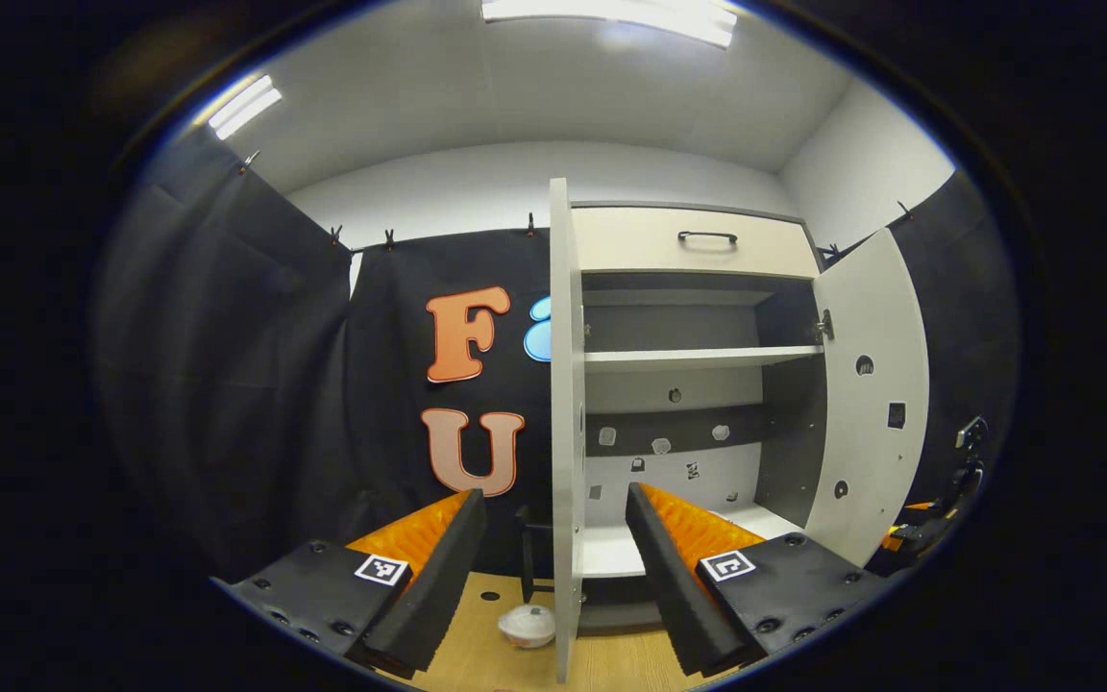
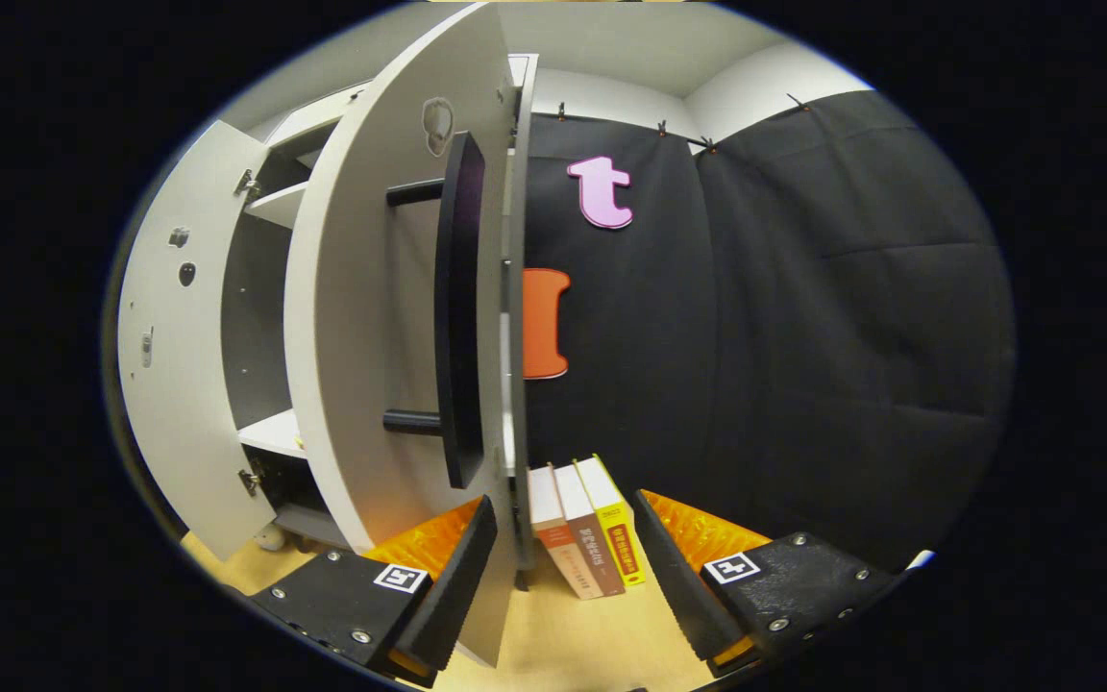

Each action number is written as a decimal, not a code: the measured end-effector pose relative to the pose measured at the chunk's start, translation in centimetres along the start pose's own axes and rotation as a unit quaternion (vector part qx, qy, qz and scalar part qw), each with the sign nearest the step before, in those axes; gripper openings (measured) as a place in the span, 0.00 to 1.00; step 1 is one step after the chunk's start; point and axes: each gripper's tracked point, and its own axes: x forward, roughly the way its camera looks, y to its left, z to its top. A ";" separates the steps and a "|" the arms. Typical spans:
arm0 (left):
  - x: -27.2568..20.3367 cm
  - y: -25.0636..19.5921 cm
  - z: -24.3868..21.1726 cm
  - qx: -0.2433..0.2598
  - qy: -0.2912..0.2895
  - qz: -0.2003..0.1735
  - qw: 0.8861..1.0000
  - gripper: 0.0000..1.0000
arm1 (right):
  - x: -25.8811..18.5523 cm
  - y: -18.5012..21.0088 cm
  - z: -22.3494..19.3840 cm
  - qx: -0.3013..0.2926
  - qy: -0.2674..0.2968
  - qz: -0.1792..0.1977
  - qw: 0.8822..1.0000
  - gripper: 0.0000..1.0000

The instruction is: Grab one shoe with the right hand and put it into the shoe cabinet, grab the other shoe with the left hand and put it into the shoe cabinet; then close the right door with the right hand and the left door with the left hand.

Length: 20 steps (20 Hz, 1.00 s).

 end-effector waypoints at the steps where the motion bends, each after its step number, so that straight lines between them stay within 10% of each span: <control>1: -0.3 0.4 -0.2 0.001 0.002 0.005 1.000 0.95 | 0.1 0.8 0.1 -0.001 -0.003 0.005 1.000 0.89; 20: -3.4 8.8 -2.5 0.001 0.032 0.062 0.998 0.95 | 6.5 17.4 -1.6 -0.011 0.018 0.108 0.994 0.89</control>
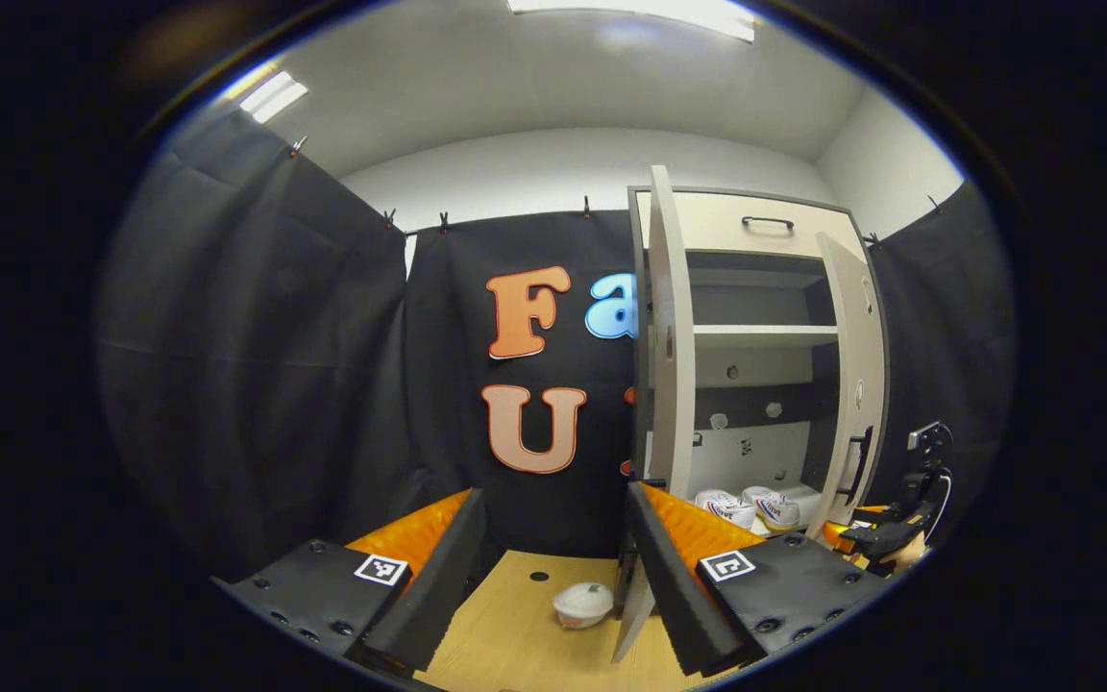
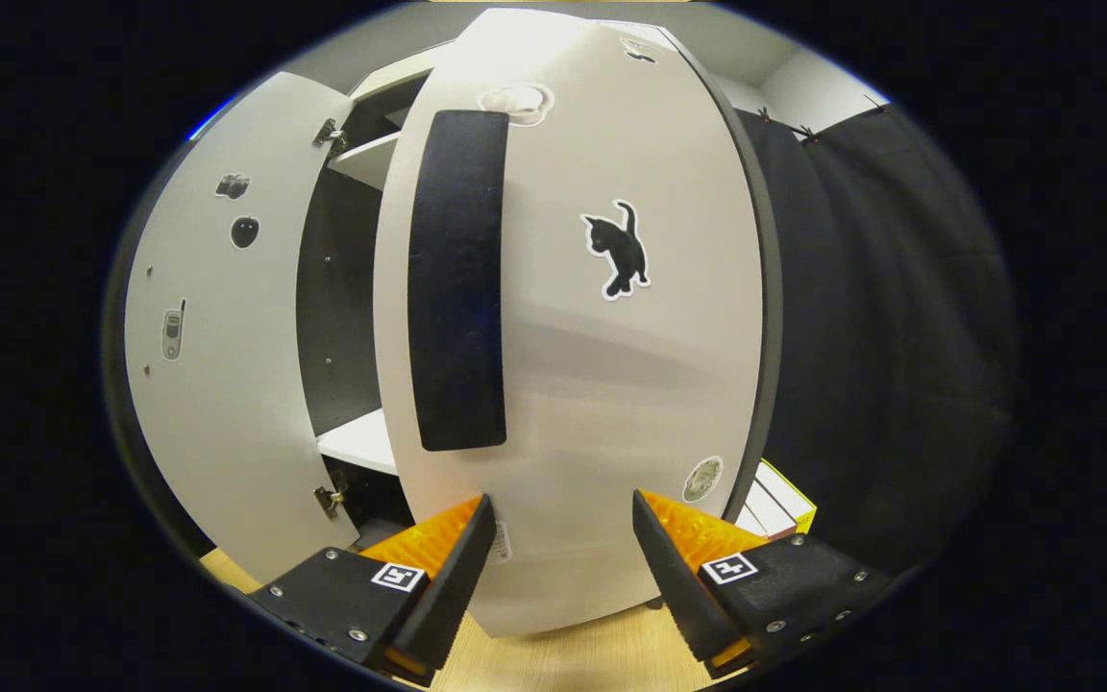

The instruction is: Grab one shoe with the right hand and put it into the shoe cabinet, grab the other shoe with the left hand and put it into the shoe cabinet; then close the right door with the right hand and the left door with the left hand.

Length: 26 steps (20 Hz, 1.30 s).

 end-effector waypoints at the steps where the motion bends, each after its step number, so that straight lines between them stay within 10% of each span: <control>1: 0.2 0.4 -0.4 -0.002 0.003 0.001 1.000 0.95 | 0.1 0.0 0.0 0.004 0.002 0.001 1.000 0.89; 26: 12.1 0.2 -12.9 -0.026 0.084 -0.061 0.994 0.95 | 1.8 0.3 0.5 0.010 -0.004 -0.068 0.998 0.89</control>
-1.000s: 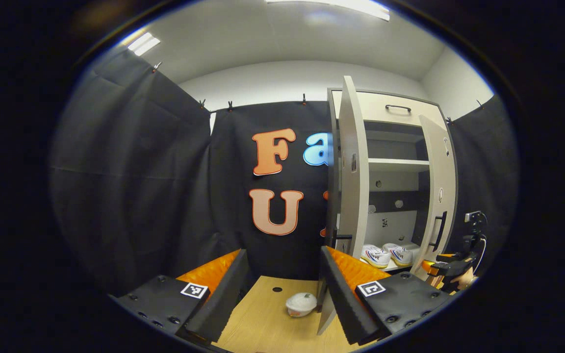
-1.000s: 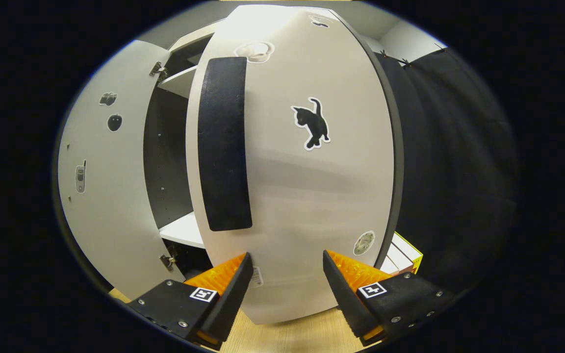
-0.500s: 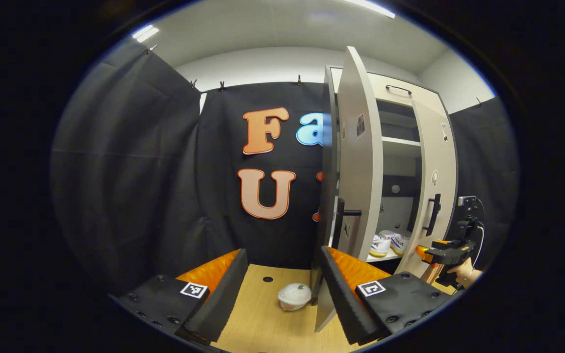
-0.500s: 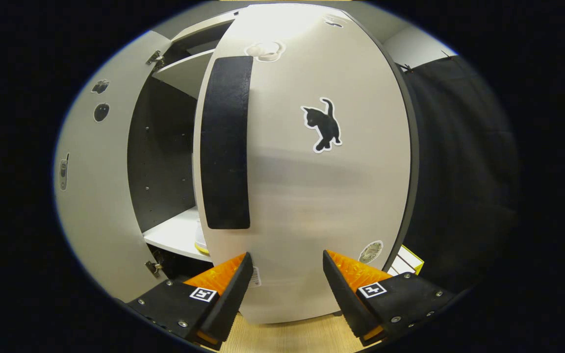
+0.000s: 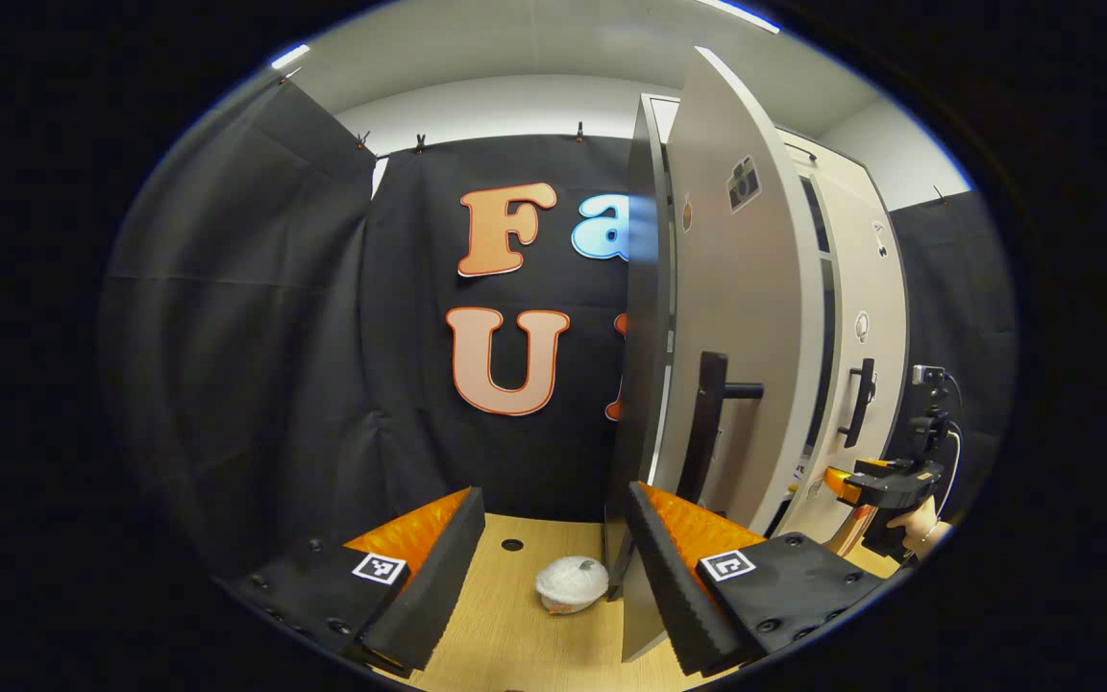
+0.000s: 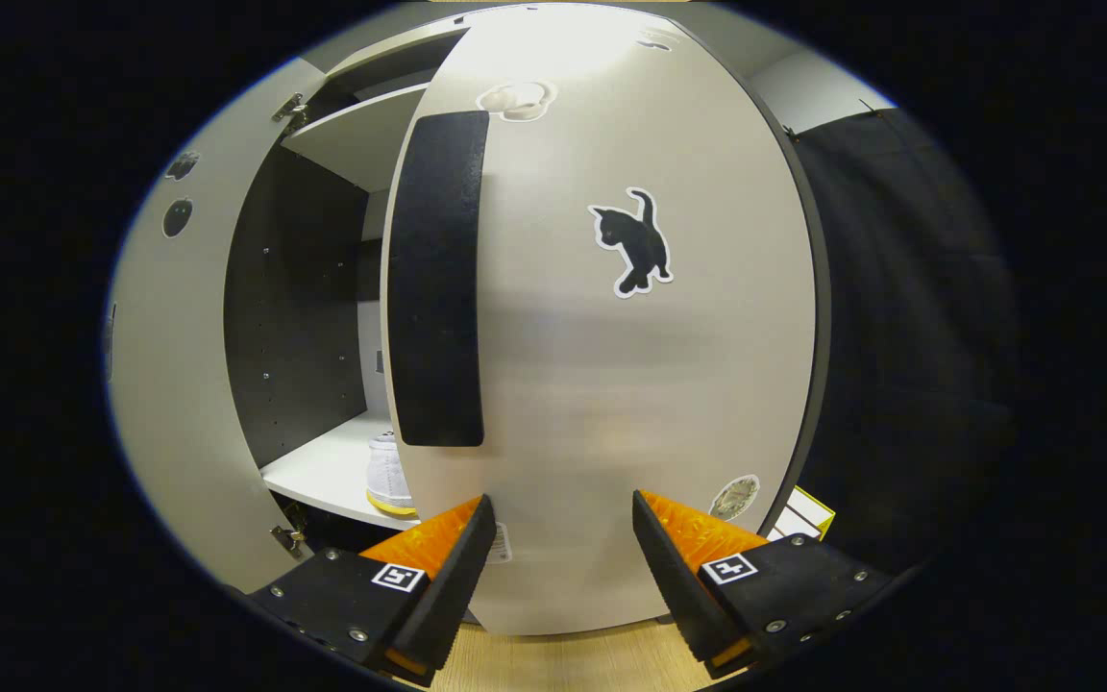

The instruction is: Grab one shoe with the right hand and put it into the shoe cabinet, grab the other shoe with the left hand and put it into the shoe cabinet; then close the right door with the right hand and the left door with the left hand.

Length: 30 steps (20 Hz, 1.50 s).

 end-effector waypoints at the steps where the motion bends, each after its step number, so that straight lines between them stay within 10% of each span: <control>1: 0.8 0.1 -0.4 -0.001 0.004 -0.003 1.000 0.96 | -0.1 0.0 0.0 0.000 0.001 -0.002 1.000 0.89; 16: 4.5 -2.9 -2.2 -0.011 0.011 -0.051 0.999 0.95 | -8.4 -4.5 3.4 0.012 -0.041 -0.052 0.998 0.92; 30: 5.4 -18.1 -2.6 0.015 0.010 -0.151 0.988 0.99 | -14.5 -9.7 6.2 -0.012 -0.078 -0.052 0.995 0.92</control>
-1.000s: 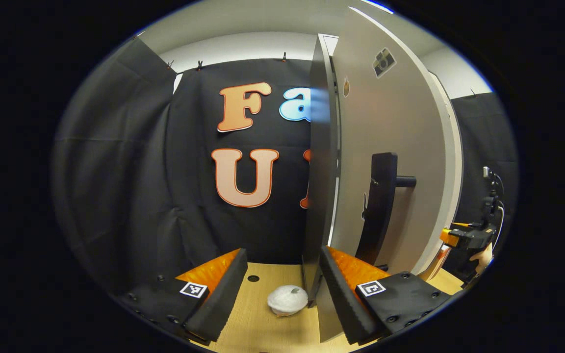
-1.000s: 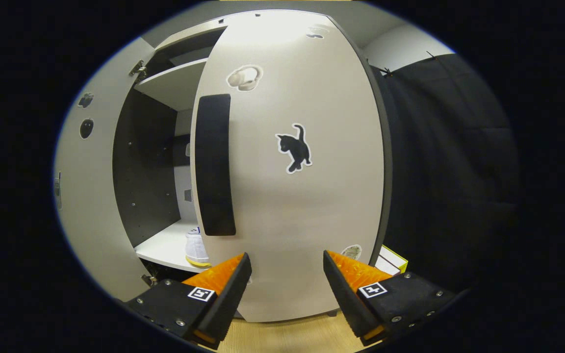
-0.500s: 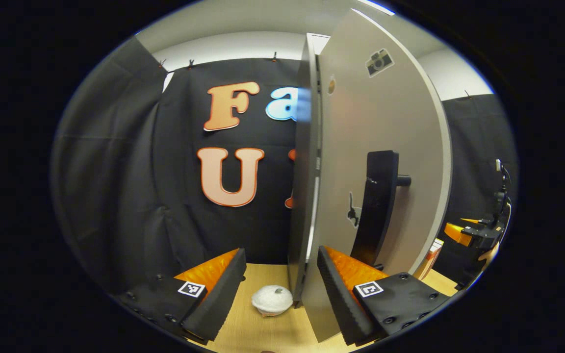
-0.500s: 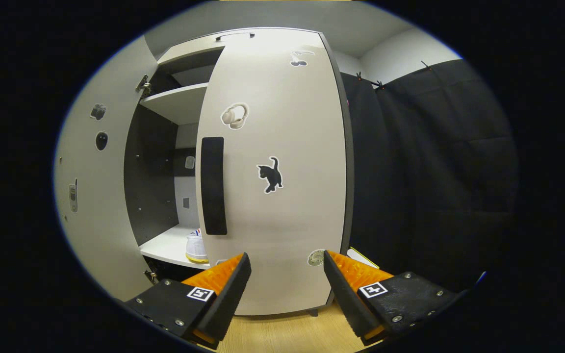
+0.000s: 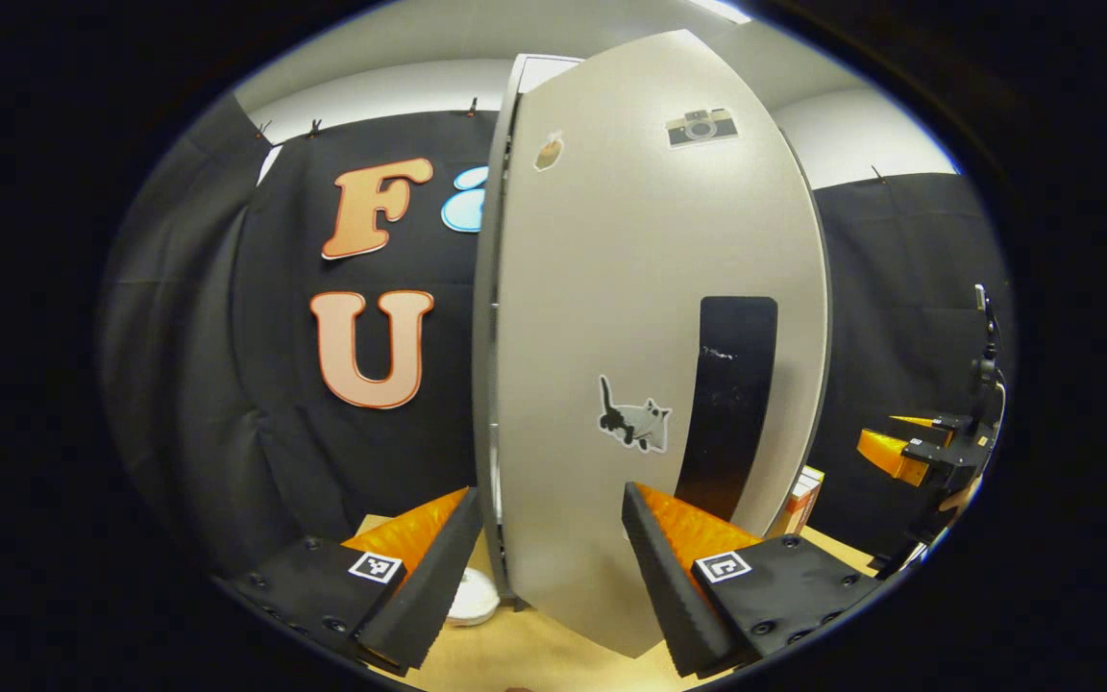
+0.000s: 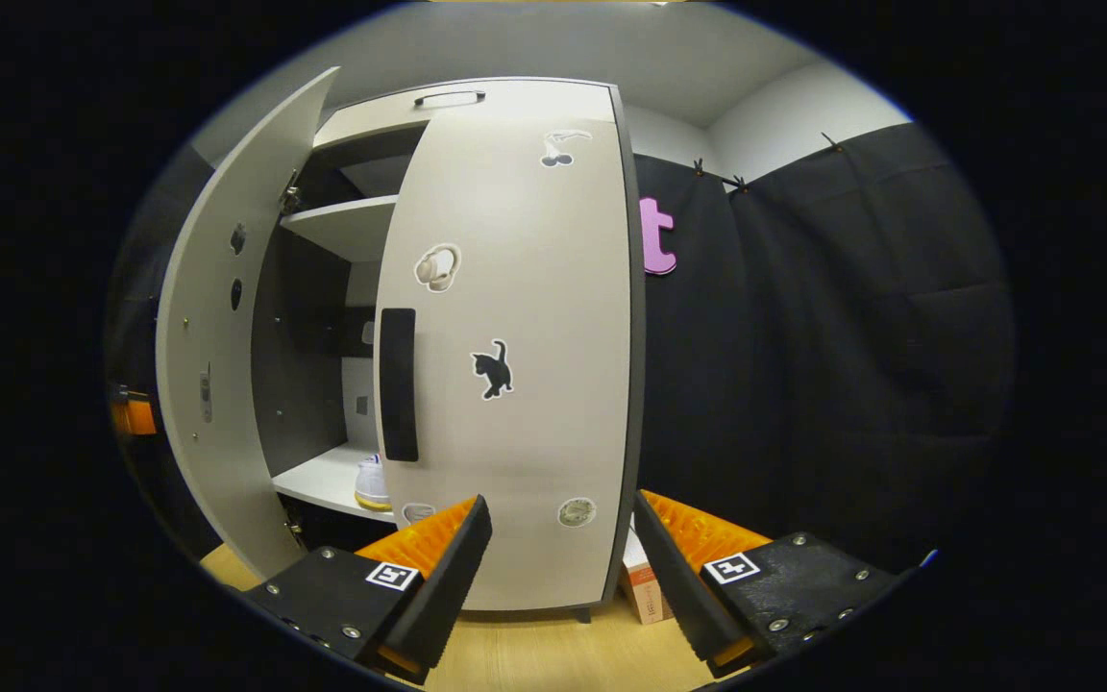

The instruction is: Grab one shoe with the right hand and put it into the shoe cabinet, grab the other shoe with the left hand and put it into the shoe cabinet; then close the right door with the right hand and the left door with the left hand.

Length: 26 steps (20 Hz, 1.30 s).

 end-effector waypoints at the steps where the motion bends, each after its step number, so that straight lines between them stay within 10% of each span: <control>1: 0.7 -1.2 -0.1 -0.003 -0.001 -0.009 1.000 0.96 | -0.3 -0.7 0.3 -0.003 -0.004 -0.004 1.000 0.92; 26: 11.0 -5.7 0.5 0.015 0.014 0.043 0.999 0.96 | 1.4 -8.7 5.5 0.006 -0.012 -0.027 1.000 0.93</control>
